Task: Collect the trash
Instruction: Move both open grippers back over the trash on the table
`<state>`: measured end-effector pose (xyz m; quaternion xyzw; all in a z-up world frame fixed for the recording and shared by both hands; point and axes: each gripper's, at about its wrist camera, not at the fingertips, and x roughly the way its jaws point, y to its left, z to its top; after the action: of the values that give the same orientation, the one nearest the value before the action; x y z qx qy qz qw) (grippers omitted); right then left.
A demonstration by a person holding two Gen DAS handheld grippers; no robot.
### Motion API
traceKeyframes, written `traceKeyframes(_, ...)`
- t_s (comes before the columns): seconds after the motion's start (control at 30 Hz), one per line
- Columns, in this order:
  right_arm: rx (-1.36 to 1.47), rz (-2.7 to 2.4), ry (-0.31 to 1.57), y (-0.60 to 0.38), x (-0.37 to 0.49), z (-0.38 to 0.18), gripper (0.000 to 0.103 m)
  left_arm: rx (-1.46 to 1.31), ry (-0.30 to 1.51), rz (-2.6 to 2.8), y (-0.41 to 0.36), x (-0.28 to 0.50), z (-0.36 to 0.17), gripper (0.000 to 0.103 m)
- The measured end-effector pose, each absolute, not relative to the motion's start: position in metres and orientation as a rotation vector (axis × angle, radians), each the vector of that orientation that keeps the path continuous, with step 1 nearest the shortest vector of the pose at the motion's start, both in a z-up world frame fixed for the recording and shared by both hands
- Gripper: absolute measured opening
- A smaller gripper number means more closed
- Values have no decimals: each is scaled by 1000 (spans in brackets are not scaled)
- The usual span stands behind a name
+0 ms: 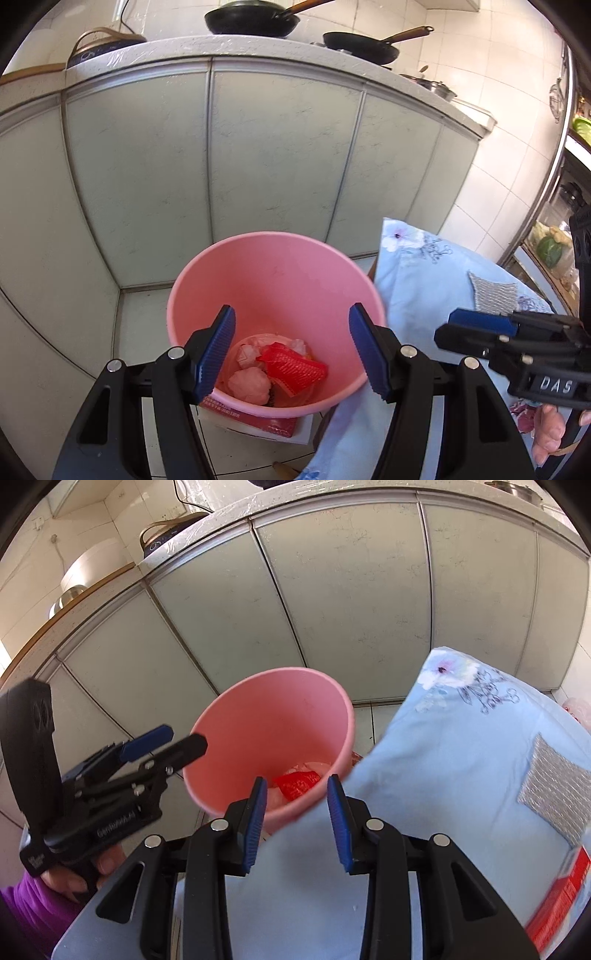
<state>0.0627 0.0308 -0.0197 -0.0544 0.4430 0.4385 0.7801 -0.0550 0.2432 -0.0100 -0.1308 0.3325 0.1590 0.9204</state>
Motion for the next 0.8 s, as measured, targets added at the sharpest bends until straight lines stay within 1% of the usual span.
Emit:
traceKeyframes(0.4,-96,847,917,-57,32,1,34,-226,681,126,184,-52,14,63)
traceKeyframes(0.57,-61,748,875,-117,23,14,34,-169,693,-40,140,-47,19,63)
traceKeyframes(0.8,30,551,856,-210,9,15,34,-99,742,-282,77,-49,17,63)
